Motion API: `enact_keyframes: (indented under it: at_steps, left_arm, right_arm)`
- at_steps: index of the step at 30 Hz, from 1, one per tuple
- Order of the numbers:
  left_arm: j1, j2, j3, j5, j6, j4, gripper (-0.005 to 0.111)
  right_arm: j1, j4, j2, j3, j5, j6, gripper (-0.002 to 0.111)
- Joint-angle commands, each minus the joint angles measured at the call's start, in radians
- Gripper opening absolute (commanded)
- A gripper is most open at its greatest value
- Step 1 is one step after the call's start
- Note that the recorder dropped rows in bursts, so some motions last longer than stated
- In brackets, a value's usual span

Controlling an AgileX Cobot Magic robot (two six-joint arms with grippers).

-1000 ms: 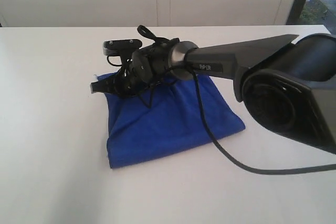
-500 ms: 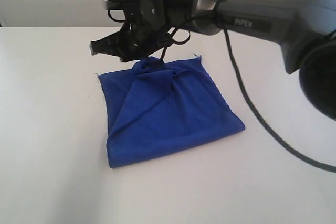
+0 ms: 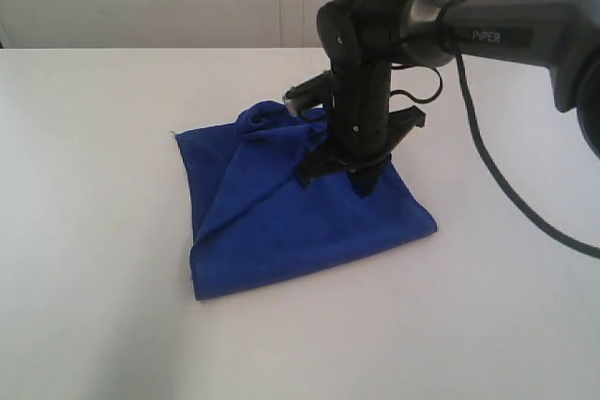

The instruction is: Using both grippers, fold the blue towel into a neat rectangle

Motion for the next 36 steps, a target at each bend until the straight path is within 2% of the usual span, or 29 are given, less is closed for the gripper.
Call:
enact_keyframes:
  at_steps: [1,17,25,32,36]
  left_arm:
    - [0.004,-0.007,0.007,0.005,0.003,-0.005,0.000]
    - [0.004,-0.007,0.007,0.005,0.003,-0.005,0.000]
    - [0.004,-0.007,0.007,0.005,0.003,-0.005,0.000]
    - [0.004,-0.007,0.007,0.005,0.003,-0.005,0.000]
    - [0.004,-0.007,0.007,0.005,0.003,-0.005,0.000]
  right_arm:
    - [-0.029,-0.006,-0.006,0.085,-0.047,-0.006,0.000]
    - [-0.047,0.055,-0.035,0.363,-0.052,0.005,0.000]
    - [-0.047,0.130,-0.246,0.474,-0.194,0.026,0.000]
    - [-0.047,0.130,-0.461,0.474,-0.345,0.022,0.000]
    - [-0.047,0.130,-0.484,0.474,-0.445,0.022,0.000]
